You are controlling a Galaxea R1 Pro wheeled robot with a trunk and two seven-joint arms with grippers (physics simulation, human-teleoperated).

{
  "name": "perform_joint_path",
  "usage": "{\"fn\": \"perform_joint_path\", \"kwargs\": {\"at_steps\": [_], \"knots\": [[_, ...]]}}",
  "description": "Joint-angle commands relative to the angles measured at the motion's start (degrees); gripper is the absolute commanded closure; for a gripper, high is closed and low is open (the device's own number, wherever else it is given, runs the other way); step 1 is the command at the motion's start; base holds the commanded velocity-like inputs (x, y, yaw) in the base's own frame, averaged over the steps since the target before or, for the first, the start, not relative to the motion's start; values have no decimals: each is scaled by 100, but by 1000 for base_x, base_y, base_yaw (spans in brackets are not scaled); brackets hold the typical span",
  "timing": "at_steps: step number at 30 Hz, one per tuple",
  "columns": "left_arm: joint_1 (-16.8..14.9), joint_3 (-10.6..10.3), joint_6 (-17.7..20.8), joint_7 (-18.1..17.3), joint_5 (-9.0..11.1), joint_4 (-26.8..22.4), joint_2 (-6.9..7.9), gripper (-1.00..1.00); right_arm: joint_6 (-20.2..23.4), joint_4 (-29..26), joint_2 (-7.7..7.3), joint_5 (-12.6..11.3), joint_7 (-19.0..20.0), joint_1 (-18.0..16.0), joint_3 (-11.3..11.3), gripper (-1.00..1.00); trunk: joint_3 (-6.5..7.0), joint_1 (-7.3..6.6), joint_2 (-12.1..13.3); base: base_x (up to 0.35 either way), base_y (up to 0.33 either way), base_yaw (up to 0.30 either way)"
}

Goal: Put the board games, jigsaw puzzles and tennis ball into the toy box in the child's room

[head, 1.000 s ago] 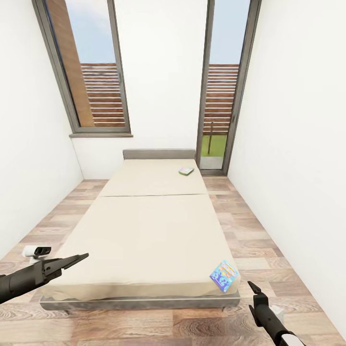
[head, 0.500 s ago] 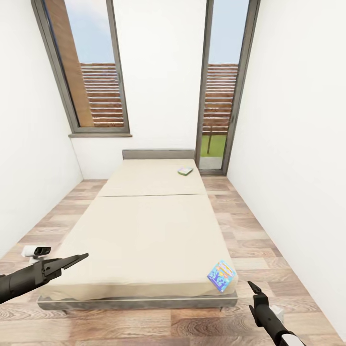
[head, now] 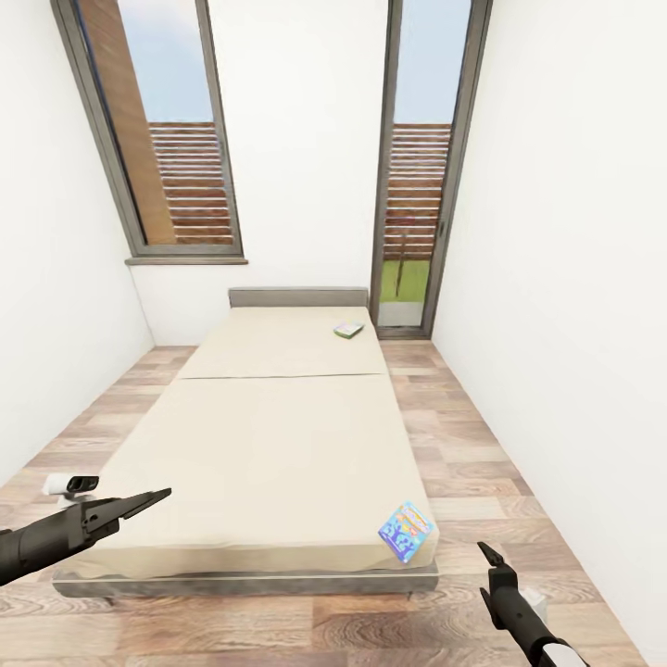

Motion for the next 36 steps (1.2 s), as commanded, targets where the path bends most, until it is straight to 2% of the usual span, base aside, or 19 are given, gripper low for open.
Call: {"fn": "perform_joint_path", "kwargs": {"at_steps": [1, 20, 36], "knots": [[-3, 0, 59, -23, -7, -3, 1, -100, 52, 3, 1, -37, 10, -5, -31, -100, -6, 0, -3, 0, -215, 0], [-3, -8, 51, -23, -7, -3, 1, -100, 55, 0, 1, -37, 10, -5, -39, -100, -6, 0, -3, 0, -178, 0], [-3, -9, 57, -23, -7, -3, 1, -100, 54, -5, 3, -41, 20, -10, -49, -100, -6, 0, -3, 0, -274, 0]]}}
